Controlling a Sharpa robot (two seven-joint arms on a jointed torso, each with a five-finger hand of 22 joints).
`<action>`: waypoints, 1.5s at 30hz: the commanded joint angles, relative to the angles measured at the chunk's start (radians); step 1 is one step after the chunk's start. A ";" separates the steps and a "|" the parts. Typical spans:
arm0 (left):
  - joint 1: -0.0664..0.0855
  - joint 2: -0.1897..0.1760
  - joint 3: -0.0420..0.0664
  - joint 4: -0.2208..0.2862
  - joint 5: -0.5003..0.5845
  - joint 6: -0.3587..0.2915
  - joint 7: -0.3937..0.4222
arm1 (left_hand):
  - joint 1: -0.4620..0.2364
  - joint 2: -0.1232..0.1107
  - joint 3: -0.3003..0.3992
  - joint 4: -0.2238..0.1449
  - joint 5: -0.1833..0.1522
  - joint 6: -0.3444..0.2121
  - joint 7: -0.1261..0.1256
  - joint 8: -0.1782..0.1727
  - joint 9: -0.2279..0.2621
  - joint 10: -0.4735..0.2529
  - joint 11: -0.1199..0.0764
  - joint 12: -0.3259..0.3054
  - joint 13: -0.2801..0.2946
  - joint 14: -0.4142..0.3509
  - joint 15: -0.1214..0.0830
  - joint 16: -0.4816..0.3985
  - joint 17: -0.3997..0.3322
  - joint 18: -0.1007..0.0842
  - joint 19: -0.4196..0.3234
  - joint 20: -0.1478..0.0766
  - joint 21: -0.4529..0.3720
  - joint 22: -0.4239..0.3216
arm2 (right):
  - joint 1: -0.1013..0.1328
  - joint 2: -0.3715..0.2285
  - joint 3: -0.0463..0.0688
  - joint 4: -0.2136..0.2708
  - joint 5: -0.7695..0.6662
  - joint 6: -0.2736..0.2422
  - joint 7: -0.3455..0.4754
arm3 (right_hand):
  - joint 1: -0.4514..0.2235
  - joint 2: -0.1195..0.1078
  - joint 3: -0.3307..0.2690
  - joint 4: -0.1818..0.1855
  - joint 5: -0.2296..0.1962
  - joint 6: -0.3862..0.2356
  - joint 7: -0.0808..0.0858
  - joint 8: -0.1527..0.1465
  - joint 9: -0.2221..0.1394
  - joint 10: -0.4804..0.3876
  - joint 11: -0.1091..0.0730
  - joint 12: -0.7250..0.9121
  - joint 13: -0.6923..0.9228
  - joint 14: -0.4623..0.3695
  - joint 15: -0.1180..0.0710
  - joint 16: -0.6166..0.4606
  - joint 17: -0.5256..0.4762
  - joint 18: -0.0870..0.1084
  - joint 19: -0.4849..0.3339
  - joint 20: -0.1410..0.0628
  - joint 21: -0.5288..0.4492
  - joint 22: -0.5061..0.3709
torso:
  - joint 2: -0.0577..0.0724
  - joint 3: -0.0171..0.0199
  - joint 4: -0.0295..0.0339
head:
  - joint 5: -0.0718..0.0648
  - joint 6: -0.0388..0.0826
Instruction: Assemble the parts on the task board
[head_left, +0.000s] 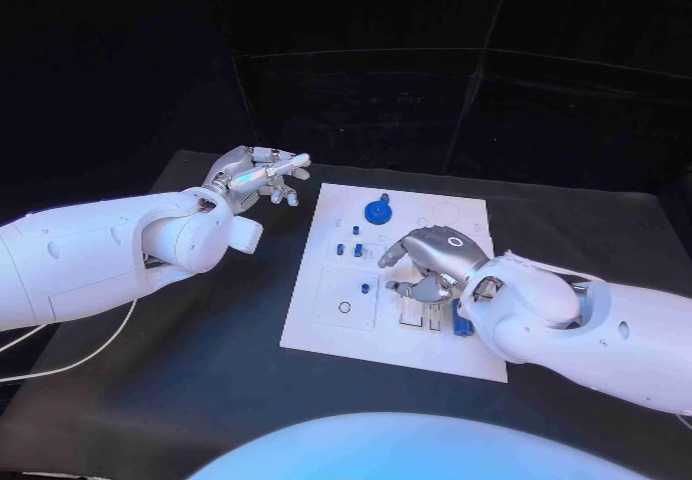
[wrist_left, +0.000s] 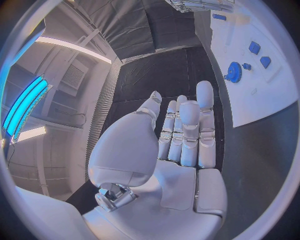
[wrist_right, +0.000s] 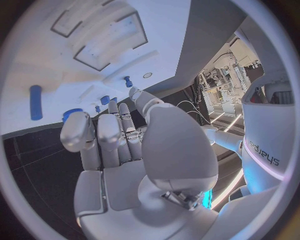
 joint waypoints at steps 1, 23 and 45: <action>0.001 0.003 0.001 -0.005 0.004 0.022 0.001 | 0.010 0.005 -0.006 -0.003 0.000 -0.008 -0.001 0.004 -0.001 -0.007 0.001 0.004 0.000 -0.007 -0.002 -0.005 -0.002 0.014 0.002 0.006 -0.005 -0.002 | 0.022 -0.039 0.020 0.015 0.032 0.048 -0.027 | -0.010 -0.010 -0.034 0.011 -0.030 -0.002 -0.010 0.001 0.001 -0.017 -0.007 0.009 -0.001 0.000 -0.003 -0.002 -0.009 0.010 -0.001 -0.007 -0.004 -0.006 | 0.001 -0.0008 -0.0030 | -0.012 0.010; -0.001 0.025 0.001 -0.024 0.004 0.041 0.004 | 0.020 0.009 -0.006 -0.007 0.000 -0.009 -0.001 0.005 -0.001 -0.010 0.001 0.007 0.000 -0.007 -0.002 -0.005 -0.003 0.014 0.002 0.006 -0.007 -0.004 | 0.066 -0.103 0.040 -0.037 0.011 0.231 -0.067 | 0.072 0.015 -0.217 0.079 -0.052 -0.065 -0.047 -0.003 0.000 -0.097 -0.002 0.066 -0.002 -0.002 0.001 -0.020 -0.040 0.012 -0.006 -0.002 -0.018 -0.024 | 0.002 -0.0006 0.0010 | -0.047 0.033; -0.001 0.026 0.001 -0.028 0.003 0.030 -0.002 | 0.026 0.012 -0.006 -0.010 0.000 -0.009 -0.001 0.005 -0.002 -0.011 0.001 0.008 -0.001 -0.008 -0.002 -0.005 -0.005 0.014 0.003 0.006 -0.008 -0.006 | 0.059 -0.053 0.039 -0.081 0.018 0.317 -0.058 | 0.132 0.083 -0.155 0.097 -0.040 -0.015 -0.030 0.006 0.004 0.068 -0.036 0.093 -0.005 0.011 -0.027 0.005 -0.010 0.004 0.023 -0.026 0.005 0.016 | 0.001 -0.0007 -0.0011 | -0.048 0.029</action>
